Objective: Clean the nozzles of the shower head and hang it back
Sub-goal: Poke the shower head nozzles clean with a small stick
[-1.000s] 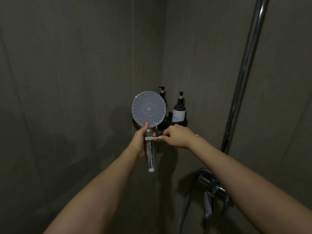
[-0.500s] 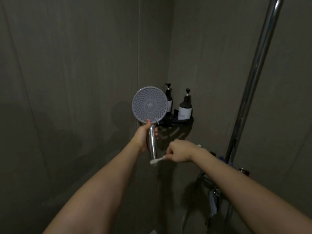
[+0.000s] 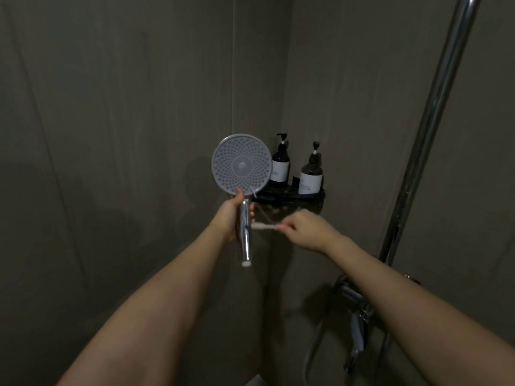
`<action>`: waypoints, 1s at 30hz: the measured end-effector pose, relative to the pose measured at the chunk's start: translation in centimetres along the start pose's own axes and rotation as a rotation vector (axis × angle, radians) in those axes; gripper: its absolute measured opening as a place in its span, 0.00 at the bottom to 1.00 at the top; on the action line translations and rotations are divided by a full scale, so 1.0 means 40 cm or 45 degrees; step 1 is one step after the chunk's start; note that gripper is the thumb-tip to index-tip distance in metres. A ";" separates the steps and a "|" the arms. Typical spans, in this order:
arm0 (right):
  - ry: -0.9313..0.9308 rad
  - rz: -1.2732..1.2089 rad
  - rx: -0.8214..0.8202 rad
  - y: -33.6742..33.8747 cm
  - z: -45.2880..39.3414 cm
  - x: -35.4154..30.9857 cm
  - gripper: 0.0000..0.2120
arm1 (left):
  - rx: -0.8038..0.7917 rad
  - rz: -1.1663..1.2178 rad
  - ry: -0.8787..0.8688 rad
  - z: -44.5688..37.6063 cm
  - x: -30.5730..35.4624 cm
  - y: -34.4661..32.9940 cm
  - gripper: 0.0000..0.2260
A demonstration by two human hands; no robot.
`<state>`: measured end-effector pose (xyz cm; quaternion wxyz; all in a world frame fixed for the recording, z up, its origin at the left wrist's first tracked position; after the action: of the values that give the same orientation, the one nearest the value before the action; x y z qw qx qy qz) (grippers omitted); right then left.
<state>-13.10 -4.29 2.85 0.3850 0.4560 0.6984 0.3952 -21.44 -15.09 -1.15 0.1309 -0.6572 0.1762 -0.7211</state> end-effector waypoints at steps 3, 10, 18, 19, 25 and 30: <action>-0.075 -0.025 0.239 0.054 -0.046 -0.003 0.16 | -0.020 -0.009 0.014 0.014 -0.019 -0.012 0.19; 0.104 0.376 -0.409 -0.137 0.077 -0.017 0.17 | -0.081 0.005 -0.016 0.017 0.024 -0.012 0.18; 0.028 0.099 0.306 0.090 -0.035 -0.049 0.16 | -0.052 -0.068 -0.038 0.037 0.004 -0.012 0.17; 0.014 0.103 0.319 0.093 -0.035 -0.054 0.16 | -0.063 -0.037 -0.037 0.040 0.001 -0.018 0.16; 0.350 0.605 -0.341 -0.145 0.138 -0.068 0.19 | -0.075 0.011 -0.047 0.037 0.054 -0.015 0.18; 0.320 0.418 -0.107 -0.103 0.090 -0.117 0.20 | -0.029 -0.070 -0.056 0.035 0.049 -0.011 0.19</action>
<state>-9.90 -9.09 -1.43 0.2440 0.4945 0.6401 0.5350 -20.21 -15.61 0.91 0.1073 -0.6788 0.1633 -0.7078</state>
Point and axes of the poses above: each hand's wrist, its own z-axis away from the middle knuckle, its own y-axis out of the back of the hand, x = y × z, the point moved 10 cm from there along -z, towards the middle knuckle, and after that the axes turned 13 degrees about x, right-handed, at the moved point
